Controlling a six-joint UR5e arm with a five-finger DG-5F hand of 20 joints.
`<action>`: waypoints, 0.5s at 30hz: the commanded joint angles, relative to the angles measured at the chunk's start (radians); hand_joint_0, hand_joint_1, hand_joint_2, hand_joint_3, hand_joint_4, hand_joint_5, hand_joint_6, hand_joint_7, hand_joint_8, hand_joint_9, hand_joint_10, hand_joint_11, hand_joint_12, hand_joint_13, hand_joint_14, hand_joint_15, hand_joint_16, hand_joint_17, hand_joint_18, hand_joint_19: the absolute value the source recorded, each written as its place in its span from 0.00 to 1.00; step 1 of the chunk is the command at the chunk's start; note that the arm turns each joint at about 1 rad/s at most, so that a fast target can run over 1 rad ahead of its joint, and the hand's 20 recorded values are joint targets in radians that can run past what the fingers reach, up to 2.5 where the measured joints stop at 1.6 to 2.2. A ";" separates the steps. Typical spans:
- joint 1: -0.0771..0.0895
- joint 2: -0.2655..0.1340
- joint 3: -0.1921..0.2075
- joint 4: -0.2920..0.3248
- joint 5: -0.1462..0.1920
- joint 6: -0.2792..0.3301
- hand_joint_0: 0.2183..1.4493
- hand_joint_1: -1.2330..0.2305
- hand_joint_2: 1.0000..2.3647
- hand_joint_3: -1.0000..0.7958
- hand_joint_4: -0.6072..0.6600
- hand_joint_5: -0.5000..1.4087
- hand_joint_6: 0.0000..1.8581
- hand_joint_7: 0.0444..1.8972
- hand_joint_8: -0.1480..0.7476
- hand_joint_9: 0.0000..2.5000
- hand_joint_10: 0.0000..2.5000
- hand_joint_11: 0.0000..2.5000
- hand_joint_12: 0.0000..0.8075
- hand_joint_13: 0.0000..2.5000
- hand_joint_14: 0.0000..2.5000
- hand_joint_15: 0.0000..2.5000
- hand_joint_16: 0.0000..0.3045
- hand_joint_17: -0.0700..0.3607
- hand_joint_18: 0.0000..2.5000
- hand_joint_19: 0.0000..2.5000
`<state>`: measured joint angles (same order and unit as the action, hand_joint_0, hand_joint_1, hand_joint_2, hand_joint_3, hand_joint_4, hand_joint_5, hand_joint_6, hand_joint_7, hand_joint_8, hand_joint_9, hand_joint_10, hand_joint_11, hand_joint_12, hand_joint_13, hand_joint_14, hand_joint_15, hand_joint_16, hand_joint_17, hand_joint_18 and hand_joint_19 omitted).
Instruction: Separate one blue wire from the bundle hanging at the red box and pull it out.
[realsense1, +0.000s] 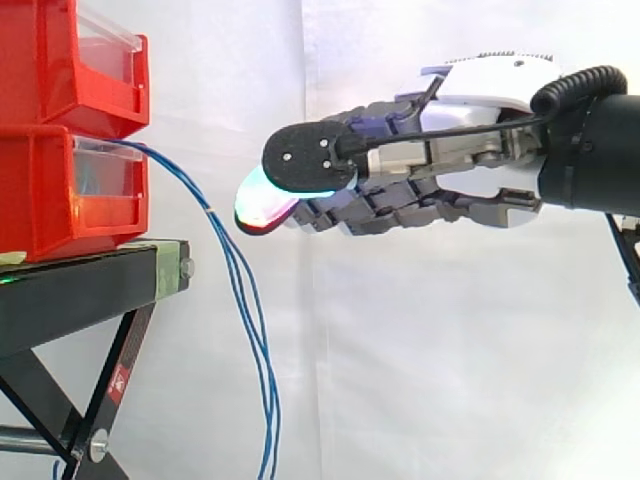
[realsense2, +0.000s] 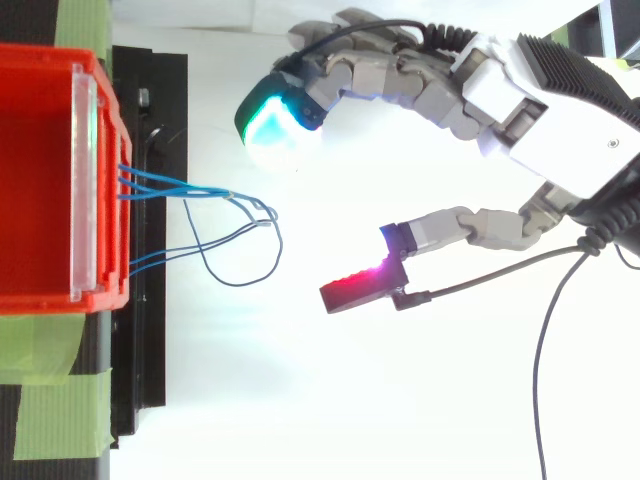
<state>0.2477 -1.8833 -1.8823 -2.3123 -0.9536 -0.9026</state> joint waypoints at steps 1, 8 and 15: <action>-0.001 -0.036 0.019 0.004 0.002 -0.002 0.24 0.36 0.00 0.28 0.71 0.18 0.27 0.48 0.51 0.20 0.00 0.04 0.49 0.12 0.00 0.07 0.20 0.48 0.08 0.01; -0.002 -0.088 0.078 0.002 0.006 0.034 0.24 0.36 0.00 0.28 0.71 0.18 0.27 0.49 0.52 0.20 0.00 0.05 0.49 0.13 0.00 0.07 0.20 0.48 0.08 0.01; -0.001 -0.088 0.091 -0.001 0.007 0.022 0.25 0.36 0.00 0.28 0.72 0.18 0.27 0.51 0.52 0.21 0.00 0.05 0.49 0.13 0.00 0.07 0.20 0.47 0.09 0.01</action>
<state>0.2457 -1.9706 -1.7946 -2.3153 -0.9479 -0.8755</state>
